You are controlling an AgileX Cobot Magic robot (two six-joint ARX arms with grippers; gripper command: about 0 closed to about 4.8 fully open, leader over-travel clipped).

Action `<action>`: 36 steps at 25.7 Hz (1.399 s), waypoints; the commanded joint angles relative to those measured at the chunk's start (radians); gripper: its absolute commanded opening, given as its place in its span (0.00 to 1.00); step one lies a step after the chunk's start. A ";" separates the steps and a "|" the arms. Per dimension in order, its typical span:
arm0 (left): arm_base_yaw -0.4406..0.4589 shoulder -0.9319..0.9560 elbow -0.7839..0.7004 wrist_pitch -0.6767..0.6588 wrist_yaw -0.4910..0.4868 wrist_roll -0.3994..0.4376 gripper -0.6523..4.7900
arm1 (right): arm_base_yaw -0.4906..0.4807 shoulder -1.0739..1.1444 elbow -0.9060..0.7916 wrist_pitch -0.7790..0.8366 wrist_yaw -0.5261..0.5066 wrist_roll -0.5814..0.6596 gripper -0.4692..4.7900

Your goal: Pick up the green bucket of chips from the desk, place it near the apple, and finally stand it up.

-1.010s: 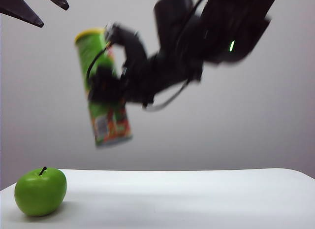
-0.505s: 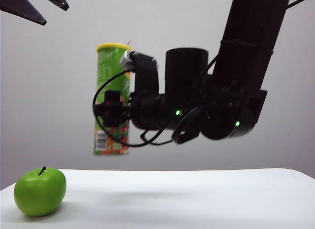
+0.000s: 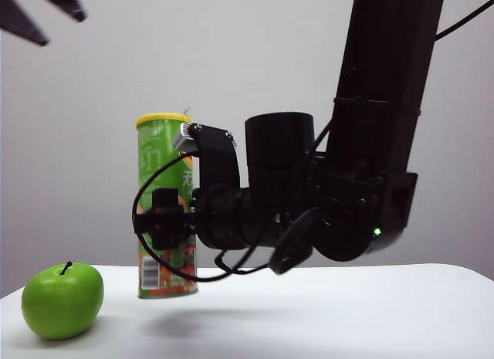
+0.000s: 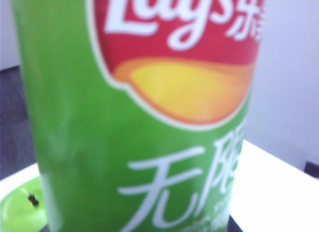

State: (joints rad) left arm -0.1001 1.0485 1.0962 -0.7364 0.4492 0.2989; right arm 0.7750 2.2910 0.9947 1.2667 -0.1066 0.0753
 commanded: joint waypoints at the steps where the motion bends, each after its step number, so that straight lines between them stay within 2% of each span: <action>1: 0.030 -0.099 -0.085 -0.004 0.012 -0.027 0.92 | 0.002 -0.006 -0.006 0.018 0.000 0.011 0.59; 8: 0.042 -0.382 -0.268 -0.011 0.023 -0.098 0.92 | 0.000 0.035 -0.005 0.020 0.004 0.038 0.59; 10: 0.043 -0.472 -0.303 -0.010 0.017 -0.132 0.92 | -0.005 0.061 0.006 0.068 0.012 0.060 0.59; 13: 0.043 -0.544 -0.310 -0.013 -0.001 -0.143 0.92 | -0.007 0.064 0.022 0.053 0.012 0.086 0.59; 19: 0.043 -0.576 -0.310 -0.016 -0.003 -0.203 0.92 | -0.007 0.064 0.035 0.016 0.011 0.073 0.60; 27: 0.043 -0.576 -0.310 -0.018 0.000 -0.205 0.92 | -0.006 0.064 0.036 0.016 0.011 0.026 0.62; 29: 0.043 -0.576 -0.310 -0.018 0.000 -0.205 0.92 | -0.006 0.064 0.036 0.016 0.005 0.026 0.65; 32: 0.043 -0.576 -0.310 -0.018 0.000 -0.205 0.92 | -0.003 0.064 0.036 0.016 0.001 0.026 0.80; 35: 0.043 -0.576 -0.310 -0.018 0.000 -0.205 0.92 | 0.003 0.064 0.036 0.016 0.000 0.026 0.81; 36: 0.043 -0.576 -0.310 -0.018 0.000 -0.205 0.92 | 0.006 0.064 0.036 0.017 0.000 0.026 0.91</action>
State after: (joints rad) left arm -0.0570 0.4725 0.7864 -0.7605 0.4446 0.0959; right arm 0.7750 2.3608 1.0294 1.2667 -0.1017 0.1028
